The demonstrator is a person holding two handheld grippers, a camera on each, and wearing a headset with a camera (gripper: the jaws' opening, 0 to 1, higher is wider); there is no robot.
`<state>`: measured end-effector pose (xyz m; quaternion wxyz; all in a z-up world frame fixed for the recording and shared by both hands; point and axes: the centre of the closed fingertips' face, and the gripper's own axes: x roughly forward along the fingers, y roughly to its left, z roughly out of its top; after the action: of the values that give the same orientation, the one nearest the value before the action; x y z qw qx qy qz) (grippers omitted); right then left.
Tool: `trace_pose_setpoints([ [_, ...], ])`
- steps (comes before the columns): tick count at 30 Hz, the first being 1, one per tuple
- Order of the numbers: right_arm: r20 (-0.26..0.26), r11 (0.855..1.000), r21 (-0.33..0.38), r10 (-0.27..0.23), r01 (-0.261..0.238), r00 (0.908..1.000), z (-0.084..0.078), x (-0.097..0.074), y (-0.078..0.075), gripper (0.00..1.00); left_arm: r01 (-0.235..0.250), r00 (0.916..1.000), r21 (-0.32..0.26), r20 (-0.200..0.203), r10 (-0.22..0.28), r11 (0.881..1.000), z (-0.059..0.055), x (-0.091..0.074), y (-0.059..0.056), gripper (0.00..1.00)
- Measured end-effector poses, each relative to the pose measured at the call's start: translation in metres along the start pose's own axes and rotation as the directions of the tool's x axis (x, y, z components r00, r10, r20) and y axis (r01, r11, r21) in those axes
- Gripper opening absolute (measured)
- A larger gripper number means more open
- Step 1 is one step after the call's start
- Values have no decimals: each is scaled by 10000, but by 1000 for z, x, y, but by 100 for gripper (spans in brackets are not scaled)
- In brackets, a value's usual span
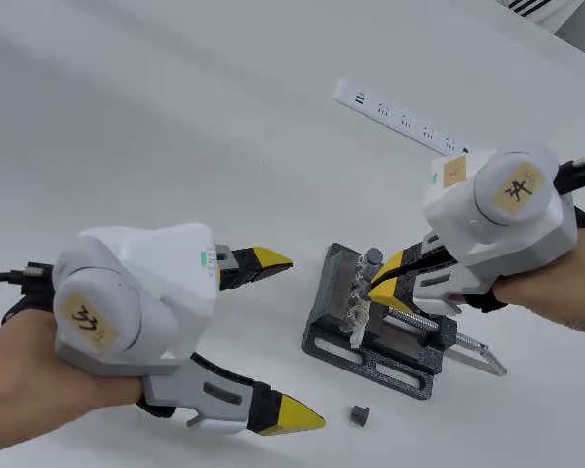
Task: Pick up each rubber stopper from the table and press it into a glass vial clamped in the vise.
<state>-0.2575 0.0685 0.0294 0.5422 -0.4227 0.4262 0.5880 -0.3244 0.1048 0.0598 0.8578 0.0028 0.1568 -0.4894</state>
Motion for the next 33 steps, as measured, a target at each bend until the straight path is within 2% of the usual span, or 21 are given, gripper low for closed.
trace_pose_setpoints([
  [33, -525, 9992, -26, 393, -395, 9978, 1, 3, 1, 1, -11, 9999, 21, 120, 10, 10000, 7, 3, 0, 81],
])
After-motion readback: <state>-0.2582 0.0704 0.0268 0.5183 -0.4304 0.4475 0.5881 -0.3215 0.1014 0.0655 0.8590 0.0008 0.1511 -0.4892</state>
